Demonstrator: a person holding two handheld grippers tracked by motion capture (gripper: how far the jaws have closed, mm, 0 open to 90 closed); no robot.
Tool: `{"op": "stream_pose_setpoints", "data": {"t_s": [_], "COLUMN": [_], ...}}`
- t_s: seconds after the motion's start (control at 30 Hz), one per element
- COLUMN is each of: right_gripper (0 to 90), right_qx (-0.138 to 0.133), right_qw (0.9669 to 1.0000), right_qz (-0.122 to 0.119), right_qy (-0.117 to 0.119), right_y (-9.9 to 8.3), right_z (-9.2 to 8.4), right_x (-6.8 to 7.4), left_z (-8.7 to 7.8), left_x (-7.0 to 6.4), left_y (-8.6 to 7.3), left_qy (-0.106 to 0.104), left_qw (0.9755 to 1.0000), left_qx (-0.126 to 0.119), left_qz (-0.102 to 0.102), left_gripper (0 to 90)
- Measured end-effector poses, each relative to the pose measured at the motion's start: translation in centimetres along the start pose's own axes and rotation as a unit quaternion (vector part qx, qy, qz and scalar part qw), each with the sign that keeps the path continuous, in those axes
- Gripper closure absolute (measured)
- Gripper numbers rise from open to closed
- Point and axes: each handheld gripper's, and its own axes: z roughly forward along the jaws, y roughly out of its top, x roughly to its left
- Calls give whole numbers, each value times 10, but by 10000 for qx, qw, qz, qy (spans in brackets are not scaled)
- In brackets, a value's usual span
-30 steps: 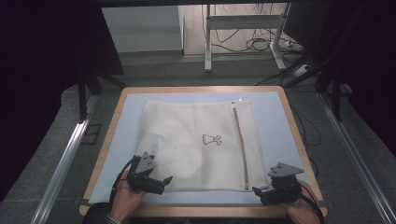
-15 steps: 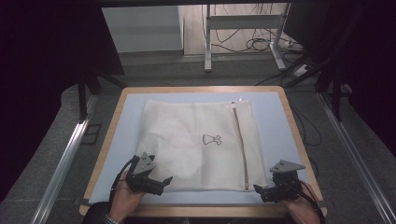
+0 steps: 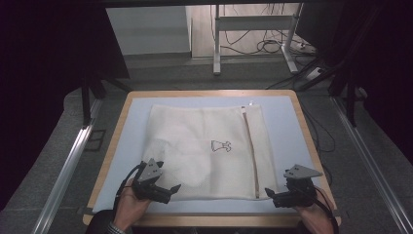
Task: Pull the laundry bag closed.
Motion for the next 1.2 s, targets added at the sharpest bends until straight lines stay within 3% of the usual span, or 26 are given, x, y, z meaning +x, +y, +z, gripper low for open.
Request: {"op": "stream_pose_setpoints", "data": {"t_s": [0.27,0.33,0.73,1.0,1.1,1.2], "right_gripper": [29,28,7,35,76,139], "right_qx": [-115,-132,37,84,129,160], "right_qw": [9997,9994,9995,9995,9997,9993], "right_qz": [-104,-24,103,-24,-83,-312], "right_qy": [207,315,280,315,205,100], "right_y": [1,2,4,8,9,12], "right_z": [2,4,14,16,17,19], "right_x": [1,4,11,17,17,19], "left_z": [4,5,8,8,8,8], "left_x": [2,2,3,3,4,4], "left_y": [-1,0,-2,-2,-2,-2], "left_qy": [-40,-11,-31,-52,-56,-58], "left_qw": [10000,9999,9997,9996,9996,9996], "left_qx": [87,130,222,263,268,260], "left_qz": [9,15,-44,-27,-30,-50], "left_gripper": [5,5,5,5,5,4]}}
